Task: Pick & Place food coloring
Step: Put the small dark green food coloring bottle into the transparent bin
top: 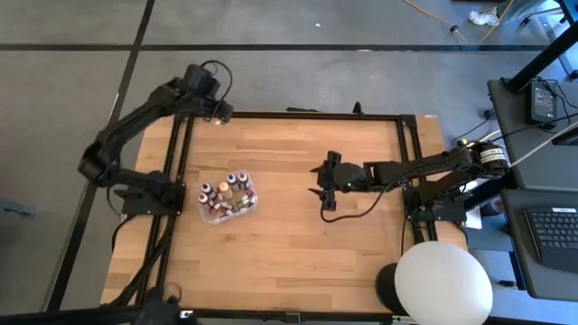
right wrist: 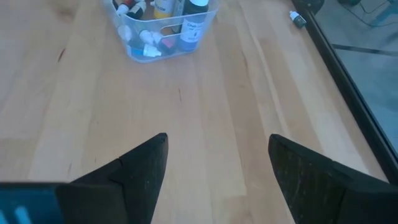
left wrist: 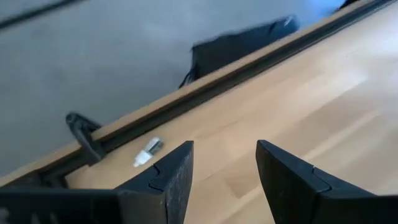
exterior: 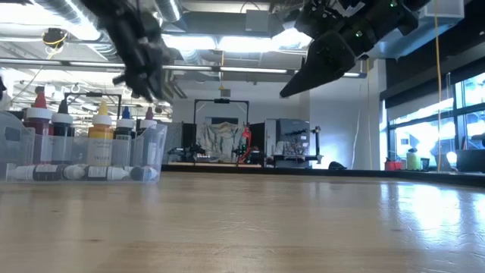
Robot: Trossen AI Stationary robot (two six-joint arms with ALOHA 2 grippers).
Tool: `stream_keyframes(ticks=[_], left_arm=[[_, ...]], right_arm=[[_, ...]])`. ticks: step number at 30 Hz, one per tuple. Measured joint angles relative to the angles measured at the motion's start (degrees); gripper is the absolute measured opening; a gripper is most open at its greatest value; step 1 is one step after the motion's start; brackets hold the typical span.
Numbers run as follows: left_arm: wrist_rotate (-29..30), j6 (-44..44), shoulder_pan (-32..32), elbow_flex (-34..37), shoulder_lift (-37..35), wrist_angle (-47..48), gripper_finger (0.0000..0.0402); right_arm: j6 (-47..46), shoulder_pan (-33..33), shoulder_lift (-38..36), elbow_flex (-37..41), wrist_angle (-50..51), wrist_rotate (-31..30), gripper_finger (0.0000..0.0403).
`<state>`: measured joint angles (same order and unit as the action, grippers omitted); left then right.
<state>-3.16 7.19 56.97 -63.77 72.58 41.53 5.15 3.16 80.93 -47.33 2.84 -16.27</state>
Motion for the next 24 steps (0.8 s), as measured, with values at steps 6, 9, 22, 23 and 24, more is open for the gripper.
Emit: stream_keyframes(ticks=[6, 9, 22, 23, 24], left_arm=[[-1.91, -1.15, 2.66, 0.0, 11.04, -1.49, 0.017], [-1.54, -0.49, 2.54, 0.0, 15.23, -1.53, 0.0172], [2.56, 1.11, 5.37, 0.0, 24.19, -3.25, 0.0169], [2.56, 1.11, 5.59, 0.0, 24.71, -3.25, 0.0169], [2.59, 1.1, 5.82, 0.0, 25.18, -3.24, 0.017]], right_arm=[[-0.04, -0.53, 0.0, 0.0, 0.65, -0.02, 0.028], [0.06, -0.98, 0.0, 0.0, 1.38, 0.0, 0.028], [-0.35, -1.93, 0.0, 0.0, 2.44, 0.0, 0.028], [-0.35, -1.95, 0.0, 0.0, 2.44, 0.0, 0.028], [-0.35, -1.95, 0.0, 0.0, 2.44, 0.0, 0.028]])
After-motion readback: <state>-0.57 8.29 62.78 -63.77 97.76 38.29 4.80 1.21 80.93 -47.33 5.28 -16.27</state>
